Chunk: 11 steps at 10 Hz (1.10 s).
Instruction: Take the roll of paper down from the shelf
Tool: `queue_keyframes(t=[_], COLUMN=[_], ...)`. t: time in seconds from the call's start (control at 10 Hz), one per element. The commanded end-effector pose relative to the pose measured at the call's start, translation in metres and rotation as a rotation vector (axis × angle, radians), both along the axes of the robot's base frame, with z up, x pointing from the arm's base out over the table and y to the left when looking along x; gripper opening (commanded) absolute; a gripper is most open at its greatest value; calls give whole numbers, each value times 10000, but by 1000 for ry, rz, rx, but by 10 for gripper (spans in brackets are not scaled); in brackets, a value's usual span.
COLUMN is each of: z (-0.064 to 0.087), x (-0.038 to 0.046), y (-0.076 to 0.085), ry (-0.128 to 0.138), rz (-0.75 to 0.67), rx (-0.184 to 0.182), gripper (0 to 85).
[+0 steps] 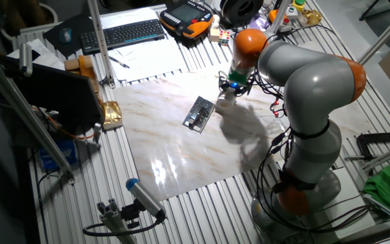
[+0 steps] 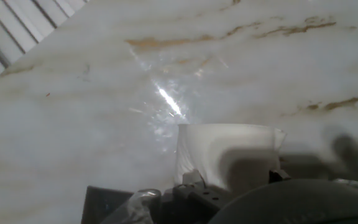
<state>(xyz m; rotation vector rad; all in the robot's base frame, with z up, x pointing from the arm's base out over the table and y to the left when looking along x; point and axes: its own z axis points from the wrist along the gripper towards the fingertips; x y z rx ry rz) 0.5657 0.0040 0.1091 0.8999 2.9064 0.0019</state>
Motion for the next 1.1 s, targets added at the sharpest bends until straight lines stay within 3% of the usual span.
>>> queue_keyframes(t=[0.0,0.1,0.3,1.0], z=[-6,-17,-63,-122], x=[-3,3,10,26], y=[-2,4,5,17], ry=[0,-4,-5,-12], rz=[180,236,302,351], rx=[0,-17,-13,-11], gripper=[7,7,7,7])
